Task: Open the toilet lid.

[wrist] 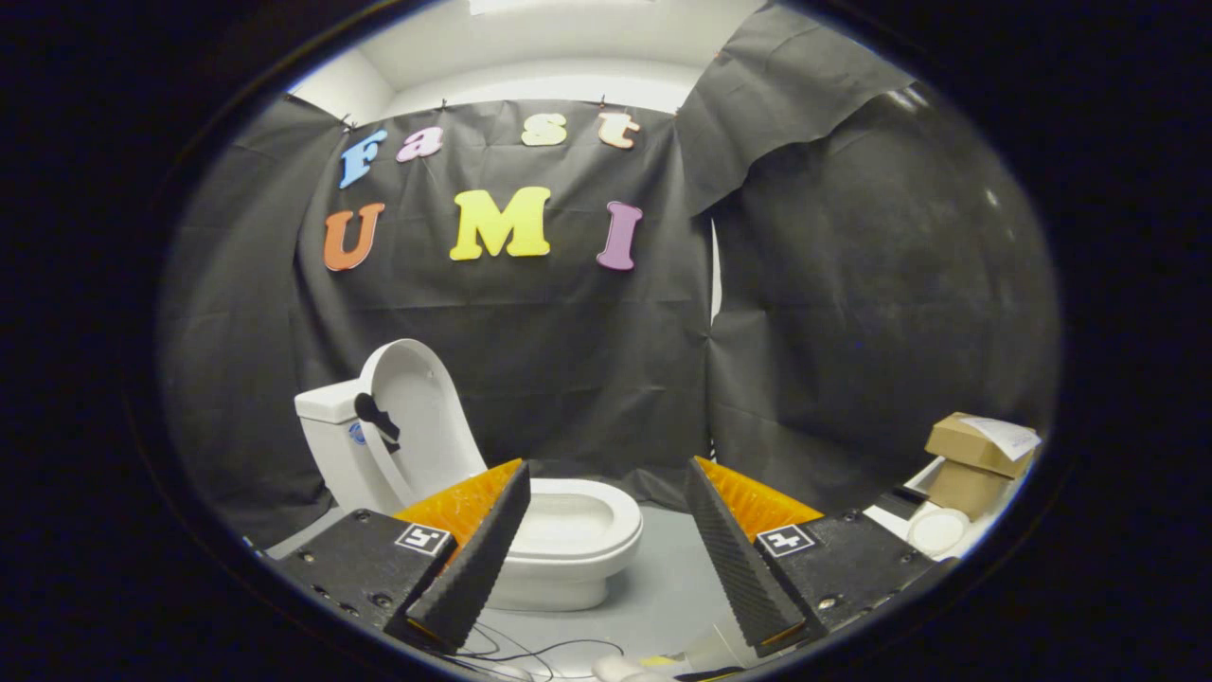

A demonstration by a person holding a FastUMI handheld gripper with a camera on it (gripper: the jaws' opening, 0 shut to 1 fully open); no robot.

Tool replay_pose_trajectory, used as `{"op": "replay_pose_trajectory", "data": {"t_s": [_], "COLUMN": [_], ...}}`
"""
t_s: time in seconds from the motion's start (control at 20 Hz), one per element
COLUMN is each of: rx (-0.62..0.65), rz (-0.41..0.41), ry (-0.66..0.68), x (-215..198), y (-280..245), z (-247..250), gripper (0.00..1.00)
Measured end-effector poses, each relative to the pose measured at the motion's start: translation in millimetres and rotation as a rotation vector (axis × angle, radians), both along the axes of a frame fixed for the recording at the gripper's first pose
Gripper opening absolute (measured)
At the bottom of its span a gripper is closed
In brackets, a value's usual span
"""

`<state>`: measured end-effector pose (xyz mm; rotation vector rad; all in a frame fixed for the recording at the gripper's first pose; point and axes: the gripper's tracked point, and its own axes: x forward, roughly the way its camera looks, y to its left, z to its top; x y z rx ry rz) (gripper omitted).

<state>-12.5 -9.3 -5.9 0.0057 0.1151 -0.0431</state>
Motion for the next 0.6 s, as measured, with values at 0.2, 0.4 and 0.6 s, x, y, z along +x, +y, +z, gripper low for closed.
{"op": "replay_pose_trajectory", "data": {"t_s": [0.2, 0.4, 0.6], "rx": [0.01, 0.021, 0.026], "rz": [0.003, -0.006, -0.011], "ry": [0.0, -0.006, -0.007], "x": [1.8, 1.1, 3.4], "y": [-2.1, -5.6, -7.6], "z": [-0.3, -0.2, 0.1], "gripper": [1.0, 1.0, 1.0]}}
